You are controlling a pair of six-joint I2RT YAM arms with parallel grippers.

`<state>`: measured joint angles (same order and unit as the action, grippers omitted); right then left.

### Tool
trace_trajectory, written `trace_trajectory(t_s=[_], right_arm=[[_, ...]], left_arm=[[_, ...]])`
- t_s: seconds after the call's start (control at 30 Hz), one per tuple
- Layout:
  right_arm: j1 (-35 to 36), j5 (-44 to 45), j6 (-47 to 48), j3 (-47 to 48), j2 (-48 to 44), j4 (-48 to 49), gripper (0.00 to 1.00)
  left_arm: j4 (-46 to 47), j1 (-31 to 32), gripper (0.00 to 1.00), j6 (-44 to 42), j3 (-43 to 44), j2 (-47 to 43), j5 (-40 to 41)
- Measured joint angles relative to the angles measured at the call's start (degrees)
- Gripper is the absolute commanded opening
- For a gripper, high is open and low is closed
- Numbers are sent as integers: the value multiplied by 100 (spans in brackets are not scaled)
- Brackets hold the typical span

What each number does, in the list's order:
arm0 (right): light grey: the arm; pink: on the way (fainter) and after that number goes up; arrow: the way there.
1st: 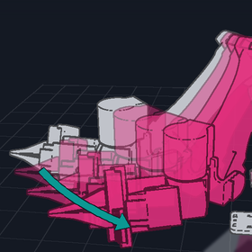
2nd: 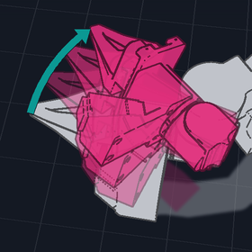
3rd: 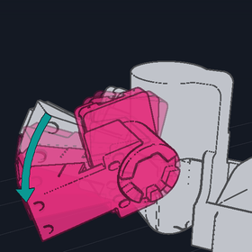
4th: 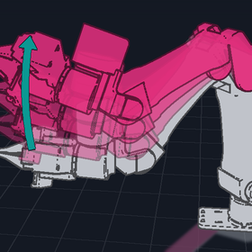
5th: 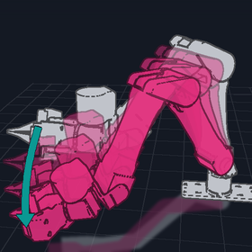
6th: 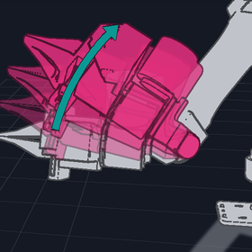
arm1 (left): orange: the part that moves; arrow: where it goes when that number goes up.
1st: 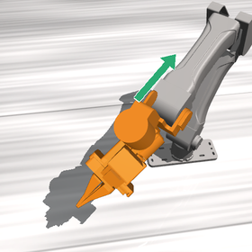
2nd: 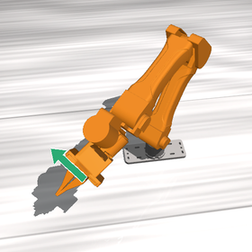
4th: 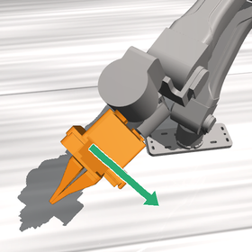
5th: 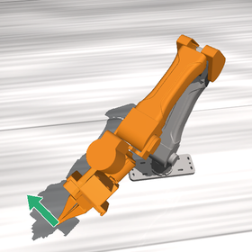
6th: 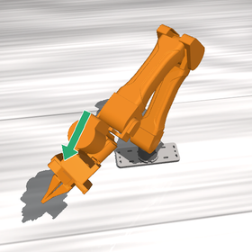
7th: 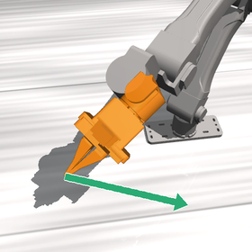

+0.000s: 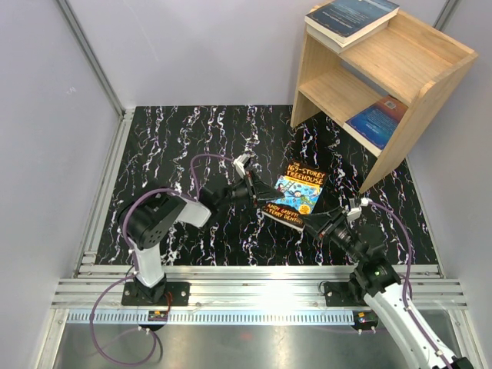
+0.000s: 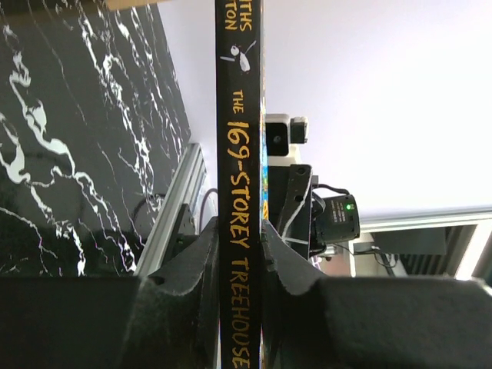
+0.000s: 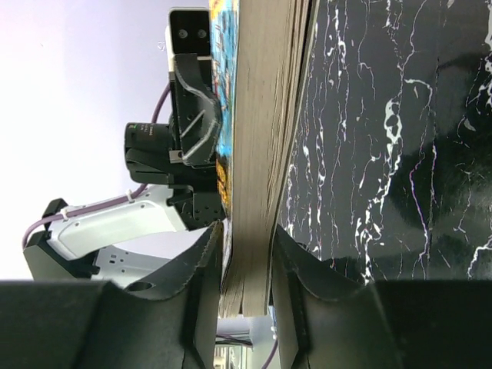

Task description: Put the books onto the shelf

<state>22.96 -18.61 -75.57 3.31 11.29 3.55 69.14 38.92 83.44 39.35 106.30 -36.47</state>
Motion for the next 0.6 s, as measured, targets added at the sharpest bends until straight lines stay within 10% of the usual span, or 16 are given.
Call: trace_trajectory(t_s=[0.47, 0.6], right_arm=[[26, 164, 9, 173, -76, -426, 0], [35, 507, 400, 817, 160, -1169, 0]], left_arm=[[-1248, 175, 0, -647, 179, -535, 433], [-2208, 328, 17, -1097, 538, -791, 708]])
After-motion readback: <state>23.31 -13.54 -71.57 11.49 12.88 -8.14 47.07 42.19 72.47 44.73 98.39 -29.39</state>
